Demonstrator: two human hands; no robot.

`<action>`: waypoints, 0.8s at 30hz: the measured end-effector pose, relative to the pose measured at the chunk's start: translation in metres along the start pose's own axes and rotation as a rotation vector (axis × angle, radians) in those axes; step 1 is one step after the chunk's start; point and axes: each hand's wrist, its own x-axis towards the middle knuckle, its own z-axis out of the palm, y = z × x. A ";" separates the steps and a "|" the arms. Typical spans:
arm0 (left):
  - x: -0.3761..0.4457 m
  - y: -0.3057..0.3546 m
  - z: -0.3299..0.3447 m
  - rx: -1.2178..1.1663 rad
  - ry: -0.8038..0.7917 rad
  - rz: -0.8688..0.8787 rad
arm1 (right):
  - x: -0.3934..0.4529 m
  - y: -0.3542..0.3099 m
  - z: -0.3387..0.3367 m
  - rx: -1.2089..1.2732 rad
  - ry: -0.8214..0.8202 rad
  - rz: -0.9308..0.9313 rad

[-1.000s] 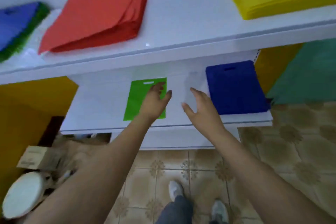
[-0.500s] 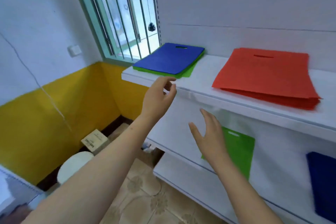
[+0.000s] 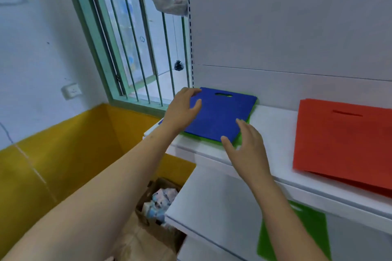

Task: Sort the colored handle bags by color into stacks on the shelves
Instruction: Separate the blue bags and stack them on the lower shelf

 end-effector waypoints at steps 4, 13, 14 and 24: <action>0.065 -0.032 0.023 0.062 -0.130 -0.013 | 0.043 0.010 0.019 -0.125 -0.161 0.143; 0.144 -0.089 0.086 0.219 -0.481 0.044 | 0.046 0.016 0.032 -0.309 -0.208 0.136; 0.145 -0.094 0.094 0.302 -0.523 0.050 | 0.046 0.016 0.031 -0.313 -0.205 0.138; 0.136 -0.091 0.111 0.570 -0.321 0.139 | 0.046 0.010 0.037 -0.299 -0.122 0.189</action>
